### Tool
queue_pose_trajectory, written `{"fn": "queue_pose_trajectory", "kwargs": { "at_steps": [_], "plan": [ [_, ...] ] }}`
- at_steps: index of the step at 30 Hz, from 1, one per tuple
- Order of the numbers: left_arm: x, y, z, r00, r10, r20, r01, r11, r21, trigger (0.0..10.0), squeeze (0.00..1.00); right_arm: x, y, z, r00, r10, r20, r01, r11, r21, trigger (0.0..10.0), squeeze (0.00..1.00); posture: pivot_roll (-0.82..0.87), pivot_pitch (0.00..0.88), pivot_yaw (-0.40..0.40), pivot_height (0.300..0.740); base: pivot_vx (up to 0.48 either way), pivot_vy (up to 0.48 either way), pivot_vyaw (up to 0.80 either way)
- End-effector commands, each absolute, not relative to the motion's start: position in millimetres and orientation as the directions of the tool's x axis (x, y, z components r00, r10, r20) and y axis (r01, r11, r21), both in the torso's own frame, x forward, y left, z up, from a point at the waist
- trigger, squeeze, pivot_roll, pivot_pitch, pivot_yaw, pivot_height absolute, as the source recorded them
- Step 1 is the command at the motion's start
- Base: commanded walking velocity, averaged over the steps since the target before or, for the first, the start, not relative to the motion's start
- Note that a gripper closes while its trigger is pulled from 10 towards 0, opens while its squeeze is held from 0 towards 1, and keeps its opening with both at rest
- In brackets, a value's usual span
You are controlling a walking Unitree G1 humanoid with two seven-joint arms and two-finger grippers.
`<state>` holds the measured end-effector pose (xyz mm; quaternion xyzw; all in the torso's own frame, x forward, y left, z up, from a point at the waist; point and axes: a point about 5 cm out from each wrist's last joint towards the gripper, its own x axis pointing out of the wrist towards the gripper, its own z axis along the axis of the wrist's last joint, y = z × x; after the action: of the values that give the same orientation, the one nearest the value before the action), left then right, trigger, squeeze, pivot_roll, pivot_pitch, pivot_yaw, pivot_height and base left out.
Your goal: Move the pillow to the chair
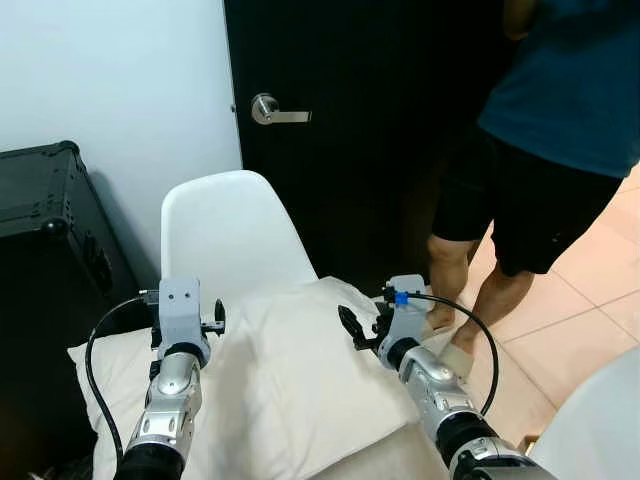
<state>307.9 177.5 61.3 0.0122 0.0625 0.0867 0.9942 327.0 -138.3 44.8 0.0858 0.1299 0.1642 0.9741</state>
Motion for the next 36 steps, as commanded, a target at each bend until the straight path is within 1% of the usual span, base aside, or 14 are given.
{"fn": "queue_pose_trajectory", "kwargs": {
  "at_steps": [1, 16, 25, 31, 35, 36],
  "plan": [
    [306.5, 176.8, 58.4, 0.975, 0.178, -0.130, -0.176, 0.984, 0.029, 10.0, 0.00, 327.2, -139.8, 44.5, 0.915, 0.334, -0.226, -0.290, 0.934, 0.207, 10.0, 0.00, 0.03, 0.021, -0.050, 0.726, 0.000, 0.000, 0.00],
    [307.1, 178.4, 63.2, 0.979, 0.184, -0.087, -0.183, 0.983, 0.010, 10.0, 0.00, 330.4, -136.7, 49.4, 0.911, 0.356, -0.205, -0.316, 0.926, 0.205, 10.0, 0.00, 0.03, 0.019, -0.061, 0.726, 0.000, 0.000, 0.00],
    [306.3, 175.7, 61.7, 0.982, 0.168, -0.090, -0.169, 0.986, 0.001, 10.0, 0.00, 330.1, -138.1, 48.8, 0.911, 0.353, -0.211, -0.315, 0.929, 0.197, 10.0, 0.00, 0.03, 0.017, -0.060, 0.726, 0.000, 0.000, 0.00],
    [305.8, 175.6, 61.2, 0.983, 0.162, -0.084, -0.160, 0.987, 0.029, 10.0, 0.00, 328.3, -138.8, 46.8, 0.911, 0.353, -0.214, -0.316, 0.930, 0.189, 10.0, 0.00, 0.03, 0.019, -0.065, 0.726, 0.000, 0.000, 0.00],
    [302.5, 179.5, 56.8, 0.978, 0.179, -0.105, -0.176, 0.984, 0.040, 10.0, 0.00, 327.7, -138.2, 45.2, 0.908, 0.353, -0.227, -0.318, 0.932, 0.175, 10.0, 0.00, 0.04, 0.022, -0.069, 0.726, 0.000, 0.000, 0.00],
    [300.4, 182.1, 52.7, 0.973, 0.190, -0.129, -0.185, 0.982, 0.047, 10.0, 0.00, 327.4, -137.6, 44.1, 0.906, 0.351, -0.235, -0.316, 0.933, 0.173, 10.0, 0.00, 0.04, 0.024, -0.070, 0.726, 0.000, 0.000, 0.00]
  ]
}}
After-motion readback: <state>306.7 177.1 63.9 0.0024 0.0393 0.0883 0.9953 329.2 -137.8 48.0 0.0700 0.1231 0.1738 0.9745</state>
